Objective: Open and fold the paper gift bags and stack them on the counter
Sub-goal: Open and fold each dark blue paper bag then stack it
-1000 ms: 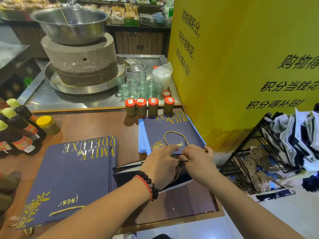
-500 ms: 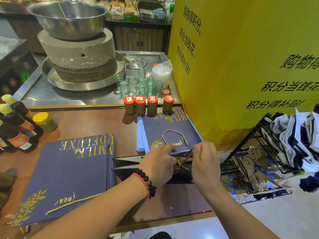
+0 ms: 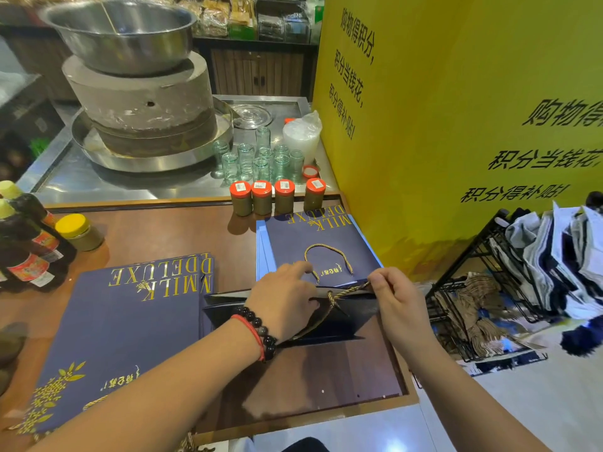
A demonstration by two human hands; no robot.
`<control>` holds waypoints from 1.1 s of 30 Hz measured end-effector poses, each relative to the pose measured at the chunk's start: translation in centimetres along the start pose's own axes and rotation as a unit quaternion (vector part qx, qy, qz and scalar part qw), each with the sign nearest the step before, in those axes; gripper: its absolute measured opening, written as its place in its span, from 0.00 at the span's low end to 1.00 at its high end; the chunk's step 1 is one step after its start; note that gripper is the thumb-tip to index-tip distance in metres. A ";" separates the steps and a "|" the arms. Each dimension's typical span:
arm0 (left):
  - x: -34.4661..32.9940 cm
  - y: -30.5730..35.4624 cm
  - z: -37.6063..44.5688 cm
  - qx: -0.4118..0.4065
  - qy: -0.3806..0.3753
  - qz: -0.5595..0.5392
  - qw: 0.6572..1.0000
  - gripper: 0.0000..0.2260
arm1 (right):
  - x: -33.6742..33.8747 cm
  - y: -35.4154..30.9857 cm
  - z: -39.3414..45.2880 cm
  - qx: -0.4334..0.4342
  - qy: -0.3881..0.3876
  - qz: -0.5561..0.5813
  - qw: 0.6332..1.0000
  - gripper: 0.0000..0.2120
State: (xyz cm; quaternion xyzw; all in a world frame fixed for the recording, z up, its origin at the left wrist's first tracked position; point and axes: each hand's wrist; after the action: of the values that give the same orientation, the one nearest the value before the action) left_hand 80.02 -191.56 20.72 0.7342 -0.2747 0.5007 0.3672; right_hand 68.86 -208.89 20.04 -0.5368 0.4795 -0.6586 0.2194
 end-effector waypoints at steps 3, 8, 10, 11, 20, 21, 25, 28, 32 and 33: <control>0.4 -1.4 -0.2 0.009 -0.011 -0.012 1.000 0.11 | 0.3 -0.3 0.0 0.010 -0.018 -0.005 1.000 0.09; 1.9 -3.6 -1.0 0.021 -0.069 -0.032 0.997 0.13 | 0.1 -0.3 0.6 0.017 -0.032 -0.063 0.997 0.05; 2.3 -4.3 -1.4 0.025 -0.074 -0.032 0.996 0.12 | -0.2 -0.2 0.9 0.025 -0.030 -0.088 0.995 0.04; 2.4 -4.7 -1.6 0.027 -0.080 -0.036 0.996 0.13 | -0.3 -0.1 1.0 0.029 -0.030 -0.098 0.994 0.05; 3.0 -8.2 -3.4 -0.005 -0.117 -0.066 0.991 0.23 | -0.8 0.4 1.7 0.063 -0.038 -0.169 0.983 0.05; 3.0 -8.5 -3.7 -0.004 -0.112 -0.068 0.991 0.23 | -0.9 0.4 1.7 0.065 -0.037 -0.171 0.982 0.06; 2.6 -9.1 -4.3 0.007 -0.092 -0.060 0.994 0.22 | -0.9 0.3 1.7 0.069 -0.043 -0.166 0.983 0.10; 2.2 -9.3 -4.5 0.002 -0.075 -0.077 0.994 0.20 | -0.7 0.2 1.5 0.074 -0.061 -0.164 0.982 0.12; 2.1 -9.0 -4.4 0.010 -0.063 -0.073 0.995 0.15 | -0.2 0.4 1.4 0.085 -0.081 -0.156 0.981 0.18; 2.1 -8.7 -4.3 0.014 -0.065 -0.065 0.996 0.14 | 0.0 0.5 1.3 0.091 -0.081 -0.157 0.980 0.20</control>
State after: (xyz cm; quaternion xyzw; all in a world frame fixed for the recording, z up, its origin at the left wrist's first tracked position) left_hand 85.15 -183.09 21.38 0.7866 -0.2427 0.4304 0.3704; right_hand 69.94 -209.60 19.55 -0.6349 0.3078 -0.6801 0.1989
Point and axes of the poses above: each hand's wrist, its own z-axis towards the middle knuckle, its own x-axis out of the back of the hand, y = z × x, and after that the axes turned 14 degrees about -y, right-handed
